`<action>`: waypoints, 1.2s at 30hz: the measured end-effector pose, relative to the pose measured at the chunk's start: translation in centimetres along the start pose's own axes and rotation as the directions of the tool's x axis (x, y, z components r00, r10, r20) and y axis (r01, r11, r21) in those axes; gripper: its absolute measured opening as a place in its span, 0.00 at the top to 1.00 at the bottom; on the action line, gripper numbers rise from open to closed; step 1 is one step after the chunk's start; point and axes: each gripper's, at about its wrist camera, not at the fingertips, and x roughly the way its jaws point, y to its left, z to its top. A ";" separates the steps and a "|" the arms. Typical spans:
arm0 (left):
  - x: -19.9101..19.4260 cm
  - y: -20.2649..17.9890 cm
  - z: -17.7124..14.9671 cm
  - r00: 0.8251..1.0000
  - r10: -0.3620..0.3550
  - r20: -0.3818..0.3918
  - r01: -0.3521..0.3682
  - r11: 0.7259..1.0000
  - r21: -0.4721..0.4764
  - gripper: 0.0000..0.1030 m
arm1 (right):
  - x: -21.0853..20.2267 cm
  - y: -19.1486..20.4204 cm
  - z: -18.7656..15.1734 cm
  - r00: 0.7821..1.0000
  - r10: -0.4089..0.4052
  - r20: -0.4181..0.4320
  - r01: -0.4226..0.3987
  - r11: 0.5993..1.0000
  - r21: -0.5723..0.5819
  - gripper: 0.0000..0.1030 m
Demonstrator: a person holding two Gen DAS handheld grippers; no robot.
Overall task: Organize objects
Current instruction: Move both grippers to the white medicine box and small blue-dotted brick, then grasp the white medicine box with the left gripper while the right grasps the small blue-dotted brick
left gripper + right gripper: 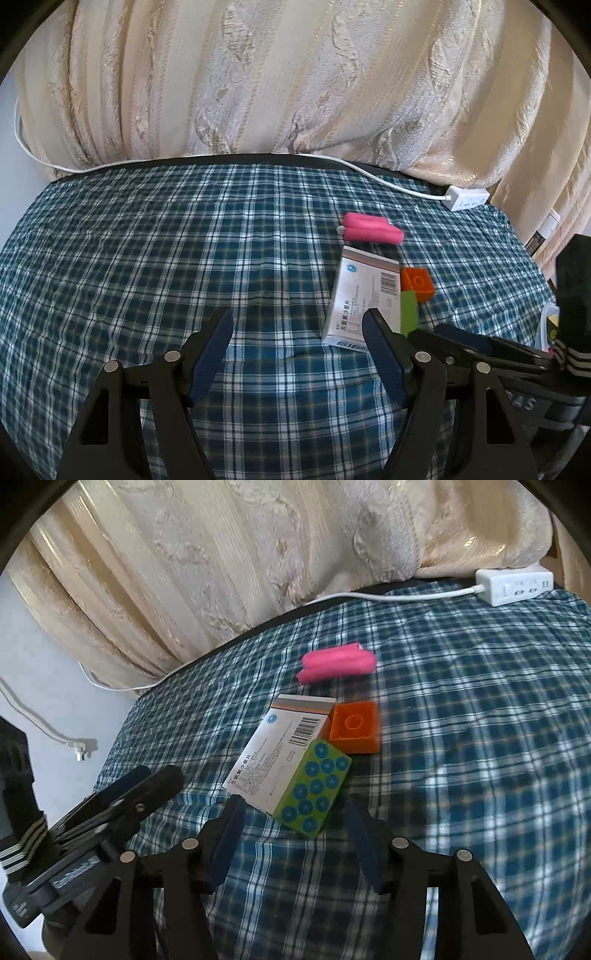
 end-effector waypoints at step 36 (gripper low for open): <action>0.5 2.1 5.2 0.999 -0.039 -0.014 0.040 0.994 0.100 0.28 | 2.5 1.5 1.1 0.965 -0.245 0.099 0.246 0.969 0.001 0.61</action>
